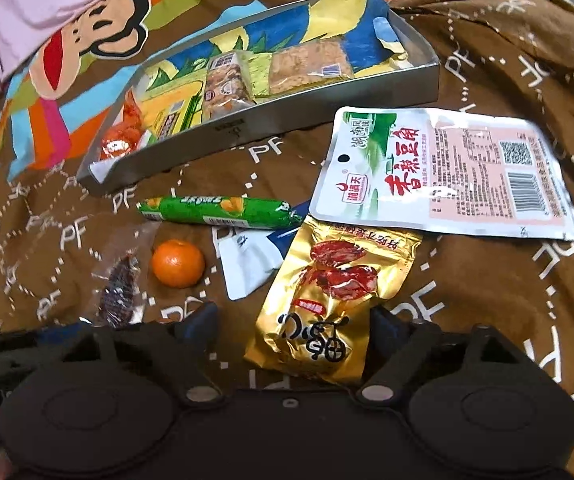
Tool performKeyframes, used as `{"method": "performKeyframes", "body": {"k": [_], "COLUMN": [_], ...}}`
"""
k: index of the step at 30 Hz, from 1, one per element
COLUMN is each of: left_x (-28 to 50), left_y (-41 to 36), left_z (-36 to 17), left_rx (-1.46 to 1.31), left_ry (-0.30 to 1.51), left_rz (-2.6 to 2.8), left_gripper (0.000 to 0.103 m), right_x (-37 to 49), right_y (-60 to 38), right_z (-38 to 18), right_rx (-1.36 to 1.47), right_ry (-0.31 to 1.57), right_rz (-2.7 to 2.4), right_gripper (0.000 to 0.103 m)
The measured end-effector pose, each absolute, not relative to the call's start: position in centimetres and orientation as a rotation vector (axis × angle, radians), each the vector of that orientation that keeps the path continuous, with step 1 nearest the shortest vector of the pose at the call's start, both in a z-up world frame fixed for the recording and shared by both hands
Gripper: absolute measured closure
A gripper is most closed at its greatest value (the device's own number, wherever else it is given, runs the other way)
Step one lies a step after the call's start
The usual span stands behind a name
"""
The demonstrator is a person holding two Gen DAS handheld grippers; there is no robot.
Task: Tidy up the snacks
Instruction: 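Grasp the gold snack bag with right tool while left tool lifts the jerky, then carry the jerky pack and gold bag over the metal tray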
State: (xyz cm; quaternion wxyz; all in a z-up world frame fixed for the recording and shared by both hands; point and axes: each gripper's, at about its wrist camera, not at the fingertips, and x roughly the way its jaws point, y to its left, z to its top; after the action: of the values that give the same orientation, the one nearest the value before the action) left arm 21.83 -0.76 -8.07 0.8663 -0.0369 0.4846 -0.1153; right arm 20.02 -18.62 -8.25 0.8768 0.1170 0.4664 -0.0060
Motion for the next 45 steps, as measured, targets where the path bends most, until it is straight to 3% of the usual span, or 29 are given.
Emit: {"method": "performKeyframes", "body": {"k": [1, 4, 22, 45], "left_x": [21.7, 21.3, 17.7, 23.0], "left_y": [-0.8, -1.0, 0.4, 0.2], "left_z": [-8.0, -7.7, -5.2, 1.1], "left_rx": [-0.07, -0.065, -0.162, -0.203], "left_ry": [1.017, 1.024, 1.0, 0.57], "left_rz": [-0.243, -0.252, -0.229, -0.211], "left_gripper": [0.054, 0.054, 0.056, 0.056], "right_x": [20.0, 19.6, 15.4, 17.7], "right_y": [-18.6, -19.1, -18.6, -17.6], "right_z": [-8.2, -8.0, -5.7, -1.0], "right_rx": [0.227, 0.236, 0.173, 0.003], "right_ry": [0.972, 0.963, 0.96, 0.571], "right_rz": [-0.025, -0.032, 0.058, 0.138], "right_gripper": [0.04, 0.045, 0.047, 0.047]}}
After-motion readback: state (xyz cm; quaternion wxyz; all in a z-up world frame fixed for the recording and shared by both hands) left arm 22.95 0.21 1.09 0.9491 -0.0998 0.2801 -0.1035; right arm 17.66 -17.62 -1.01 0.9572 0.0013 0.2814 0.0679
